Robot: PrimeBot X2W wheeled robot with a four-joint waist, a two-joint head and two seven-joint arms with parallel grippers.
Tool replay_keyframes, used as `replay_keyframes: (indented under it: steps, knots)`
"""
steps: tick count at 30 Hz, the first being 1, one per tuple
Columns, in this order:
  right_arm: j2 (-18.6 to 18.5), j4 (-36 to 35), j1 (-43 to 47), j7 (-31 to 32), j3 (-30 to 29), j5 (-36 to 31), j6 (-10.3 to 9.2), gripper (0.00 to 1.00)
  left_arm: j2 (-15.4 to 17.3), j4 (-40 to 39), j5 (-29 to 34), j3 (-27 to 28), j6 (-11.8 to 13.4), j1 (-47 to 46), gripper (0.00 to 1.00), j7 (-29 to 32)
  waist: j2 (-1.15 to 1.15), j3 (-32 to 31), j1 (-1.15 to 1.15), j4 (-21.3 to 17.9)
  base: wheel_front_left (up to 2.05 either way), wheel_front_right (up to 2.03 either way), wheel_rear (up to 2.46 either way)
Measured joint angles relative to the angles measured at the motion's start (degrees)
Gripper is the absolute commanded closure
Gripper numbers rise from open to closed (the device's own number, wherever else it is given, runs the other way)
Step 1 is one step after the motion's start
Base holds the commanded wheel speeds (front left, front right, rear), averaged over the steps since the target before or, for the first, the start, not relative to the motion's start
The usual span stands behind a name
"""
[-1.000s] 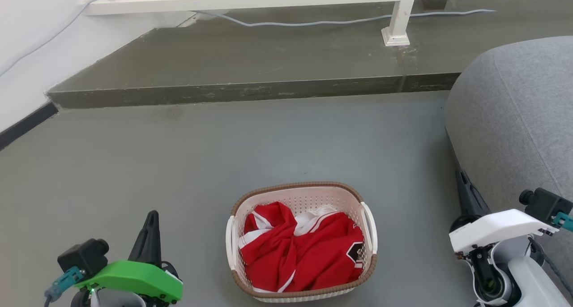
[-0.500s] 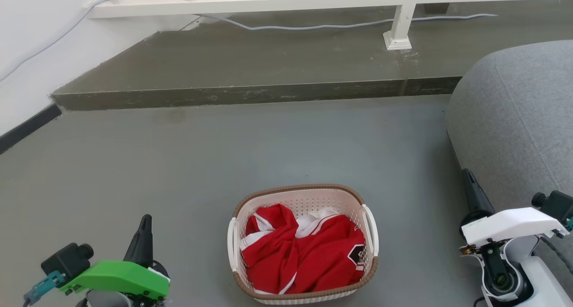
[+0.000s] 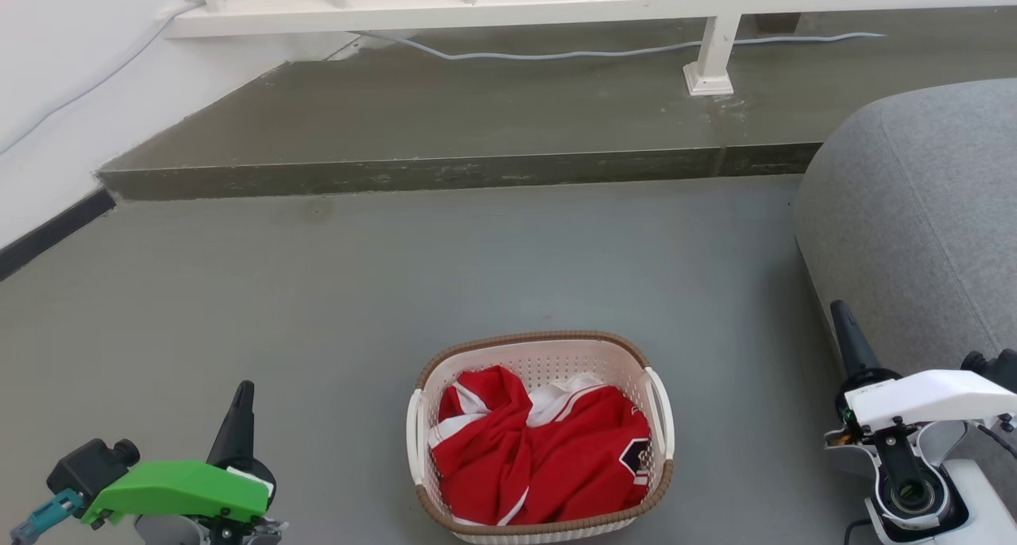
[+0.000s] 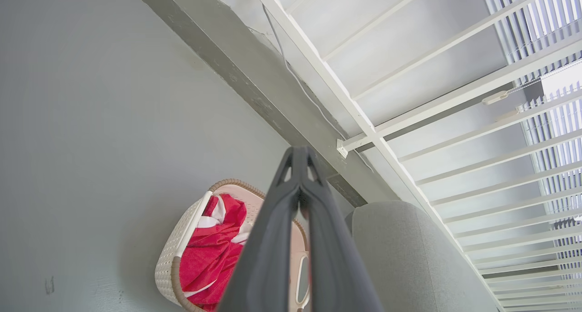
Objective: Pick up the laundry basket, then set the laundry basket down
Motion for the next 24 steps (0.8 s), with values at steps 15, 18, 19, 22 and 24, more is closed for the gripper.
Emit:
replay_keyframes:
  steps: [15, 18, 19, 22, 24]
  knots:
    - [1.1, 0.9, -0.1, 2.6, -3.6, 10.2, 2.18, 1.0, -0.1, 1.9, -11.3, 2.4, -2.2, -1.1, 1.0, 2.0, 0.0, -0.6, 0.0, 0.4, 0.0, 0.0, 0.0]
    - [1.3, 1.1, -0.2, 3.0, -4.2, 12.0, 2.45, 1.0, -0.2, 2.3, -13.4, 2.9, -2.7, -1.2, 1.0, 2.5, 0.0, -0.8, 0.0, 0.4, 0.0, 0.0, 0.0]
    - [1.5, 1.2, -0.2, 3.4, -4.5, 12.7, 2.83, 1.0, -0.2, 2.5, -14.2, 3.1, -2.7, -1.3, 1.0, 2.7, 0.0, -0.8, 0.0, 0.5, 0.0, 0.0, 0.0]
    - [1.8, 1.4, -0.3, 3.9, -5.3, 14.8, 3.01, 1.0, -0.2, 3.1, -16.5, 3.8, -3.3, -1.4, 1.0, 3.0, 0.0, -0.9, 0.0, 0.5, 0.0, 0.0, 0.0]
    - [2.0, 1.5, -0.4, 4.0, -5.7, 16.1, 3.47, 1.0, -0.2, 3.2, -17.9, 4.1, -3.7, -1.5, 1.0, 3.3, 0.0, -1.0, 0.0, 0.6, 0.0, 0.0, 0.0]
